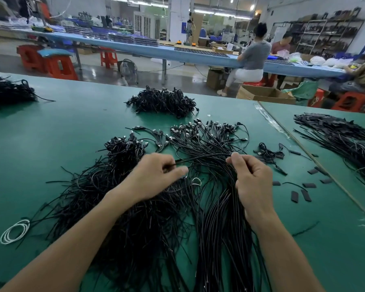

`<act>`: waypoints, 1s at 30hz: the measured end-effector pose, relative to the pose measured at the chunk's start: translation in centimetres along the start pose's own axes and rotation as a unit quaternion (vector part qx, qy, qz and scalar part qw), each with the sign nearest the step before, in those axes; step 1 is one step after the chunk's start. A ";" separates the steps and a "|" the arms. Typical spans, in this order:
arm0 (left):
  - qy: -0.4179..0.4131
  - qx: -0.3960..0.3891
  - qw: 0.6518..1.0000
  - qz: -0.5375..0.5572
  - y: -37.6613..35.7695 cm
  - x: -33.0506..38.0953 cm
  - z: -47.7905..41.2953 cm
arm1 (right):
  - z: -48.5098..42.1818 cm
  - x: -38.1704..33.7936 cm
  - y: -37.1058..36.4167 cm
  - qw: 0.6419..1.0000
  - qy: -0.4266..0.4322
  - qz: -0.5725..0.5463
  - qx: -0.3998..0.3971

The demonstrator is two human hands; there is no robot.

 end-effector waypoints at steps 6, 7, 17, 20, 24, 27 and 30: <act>0.107 -0.148 0.976 0.118 -0.8 -0.2 1.4 | -0.8 0.9 0.7 0.979 -0.140 -0.135 0.057; 0.112 -0.148 0.965 0.186 -0.9 0.2 1.6 | -0.9 1.3 0.7 0.980 -0.147 -0.122 0.054; 0.078 -0.113 0.814 0.565 -2.2 5.6 1.7 | 1.8 1.4 -3.2 0.939 0.012 0.088 -0.334; 0.052 0.060 0.826 0.559 -1.9 3.8 0.4 | 2.6 1.1 -3.0 0.918 0.029 0.133 -0.373; 0.000 0.138 0.929 0.344 -2.6 0.8 0.3 | 2.4 0.5 -2.1 0.915 0.063 0.141 -0.372; -0.023 0.109 0.979 0.170 -3.5 -0.1 0.9 | 2.3 -0.1 -1.8 0.926 0.094 0.138 -0.339; 0.019 -0.019 0.988 0.151 -4.4 0.1 1.6 | 1.8 -0.5 -1.3 0.944 0.100 0.129 -0.285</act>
Point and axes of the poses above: each hand's wrist, its own z-axis away from the middle knuckle, its own y-axis out of the back of the hand, x = y × z, the point moved 1 cm from there along -z, towards the middle knuckle, and after that the axes turned 13 degrees about z, right-handed, at the moved point
